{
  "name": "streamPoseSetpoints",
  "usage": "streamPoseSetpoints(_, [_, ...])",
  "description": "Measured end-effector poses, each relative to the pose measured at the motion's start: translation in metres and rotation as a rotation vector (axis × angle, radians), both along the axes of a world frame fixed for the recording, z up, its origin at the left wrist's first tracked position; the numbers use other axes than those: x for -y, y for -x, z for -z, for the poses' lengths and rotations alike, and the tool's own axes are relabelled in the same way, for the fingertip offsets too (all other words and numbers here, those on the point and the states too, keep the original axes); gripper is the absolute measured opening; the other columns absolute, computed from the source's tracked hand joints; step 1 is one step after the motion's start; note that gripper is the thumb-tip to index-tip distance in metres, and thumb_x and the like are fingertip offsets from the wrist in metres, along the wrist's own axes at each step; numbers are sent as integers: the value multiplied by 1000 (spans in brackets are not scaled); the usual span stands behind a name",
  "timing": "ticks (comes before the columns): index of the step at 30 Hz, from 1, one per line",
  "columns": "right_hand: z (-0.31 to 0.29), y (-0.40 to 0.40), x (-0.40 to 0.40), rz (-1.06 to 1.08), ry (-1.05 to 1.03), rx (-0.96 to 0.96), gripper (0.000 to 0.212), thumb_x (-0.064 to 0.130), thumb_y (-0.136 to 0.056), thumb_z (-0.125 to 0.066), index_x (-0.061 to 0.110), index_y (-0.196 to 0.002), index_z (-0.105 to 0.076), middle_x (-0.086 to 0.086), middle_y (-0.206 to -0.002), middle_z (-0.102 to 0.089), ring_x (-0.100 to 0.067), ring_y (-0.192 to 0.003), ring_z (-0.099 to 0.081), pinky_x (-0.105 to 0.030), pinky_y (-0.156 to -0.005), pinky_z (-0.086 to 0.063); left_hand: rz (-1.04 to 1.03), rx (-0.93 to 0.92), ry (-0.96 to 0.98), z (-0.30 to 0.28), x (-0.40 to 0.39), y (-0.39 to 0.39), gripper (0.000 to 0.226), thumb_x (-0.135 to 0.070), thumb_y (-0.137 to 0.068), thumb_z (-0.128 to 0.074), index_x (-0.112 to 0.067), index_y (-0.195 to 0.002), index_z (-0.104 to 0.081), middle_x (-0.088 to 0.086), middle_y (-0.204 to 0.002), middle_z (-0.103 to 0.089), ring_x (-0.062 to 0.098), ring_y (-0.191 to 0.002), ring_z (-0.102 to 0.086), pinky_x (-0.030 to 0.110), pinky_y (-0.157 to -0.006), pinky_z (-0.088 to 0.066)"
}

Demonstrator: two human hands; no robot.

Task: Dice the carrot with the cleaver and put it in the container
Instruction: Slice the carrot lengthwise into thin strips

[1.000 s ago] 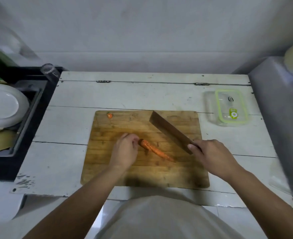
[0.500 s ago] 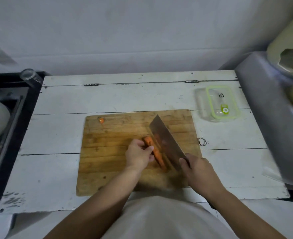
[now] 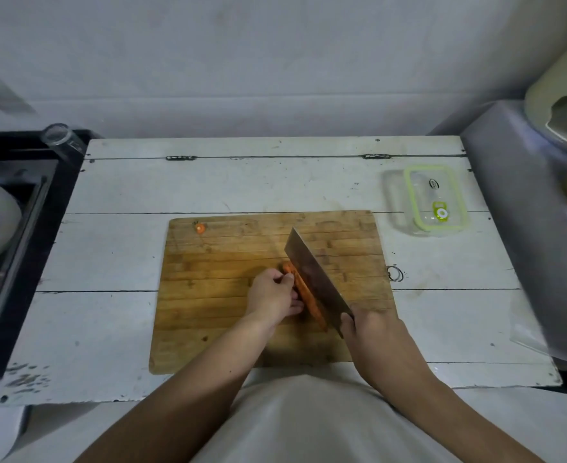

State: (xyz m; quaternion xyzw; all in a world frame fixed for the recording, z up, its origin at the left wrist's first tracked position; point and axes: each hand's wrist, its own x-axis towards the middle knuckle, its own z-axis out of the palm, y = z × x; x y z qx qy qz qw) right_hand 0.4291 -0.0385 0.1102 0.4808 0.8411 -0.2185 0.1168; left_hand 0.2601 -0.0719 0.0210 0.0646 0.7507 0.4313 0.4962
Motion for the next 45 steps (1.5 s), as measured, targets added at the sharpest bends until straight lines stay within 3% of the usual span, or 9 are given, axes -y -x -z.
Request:
streamPoseSetpoints(8, [1,1,4,-5,-3,45,33,38,-105,-34,22,-104,-63,-2,-89,-67,-23,-79,-66,-33,-68,-52,139,-137,29,-2,-5,5,11,-24,-107,-52,-20,-103,-61,10,-89,-74,17,-70,-77,35,-68,-65])
streamPoseSetpoints(13, [-3,3,6,-34,-16,42,31,36,-106,-34,22,-104,-61,0,-80,-54,-21,-67,-52,-28,-57,-35,150,-127,32,-4,-3,6,11,-24,-107,-51,-21,-103,-61,10,-90,-74,17,-69,-77,35,-67,-65])
streamPoseSetpoints(18, [-10,5,8,-196,-29,146,21,22,-106,-41,18,-108,-61,-4,-94,-66,-23,-81,-65,-26,-59,-42,173,-114,22,-6,-1,9,11,-24,-107,-51,-21,-104,-60,11,-90,-74,18,-68,-76,32,-65,-64])
streamPoseSetpoints(22, [-13,11,7,-211,14,160,12,19,-105,-44,25,-98,-52,6,-72,-42,-10,-56,-40,-20,-46,-21,178,-119,17,-6,-1,10,11,-24,-108,-50,-21,-105,-60,11,-89,-74,19,-68,-76,32,-65,-64])
streamPoseSetpoints(26, [-10,20,7,-213,1,180,14,16,-101,-45,19,-106,-58,0,-86,-58,-22,-72,-57,-28,-57,-39,161,-98,4,-4,-1,10,10,-23,-108,-50,-20,-106,-60,12,-87,-73,21,-68,-76,31,-64,-63])
streamPoseSetpoints(31, [-14,36,4,-149,30,190,16,8,-95,-50,16,-107,-57,-4,-97,-65,-25,-89,-66,-31,-63,-44,157,-72,5,-1,-1,12,11,-22,-108,-50,-18,-106,-61,13,-84,-74,23,-67,-76,32,-63,-63])
streamPoseSetpoints(38, [3,43,-5,-204,-20,152,14,15,-98,-48,16,-109,-56,-5,-96,-65,-27,-87,-67,-33,-64,-49,142,-102,24,0,-3,11,14,-20,-108,-49,-17,-101,-61,14,-83,-73,25,-65,-75,35,-61,-63])
streamPoseSetpoints(42, [3,31,-1,-238,-32,165,14,20,-104,-43,18,-110,-56,3,-84,-50,-19,-71,-53,-23,-55,-34,132,-136,26,1,-4,9,14,-22,-108,-49,-19,-101,-61,11,-83,-74,22,-65,-75,35,-63,-64])
streamPoseSetpoints(45, [-1,12,7,-258,15,225,16,17,-102,-49,18,-117,-54,2,-91,-54,-18,-76,-55,-23,-63,-41,121,-139,23,3,-3,10,14,-22,-107,-50,-18,-102,-62,10,-84,-74,20,-65,-75,35,-63,-64])
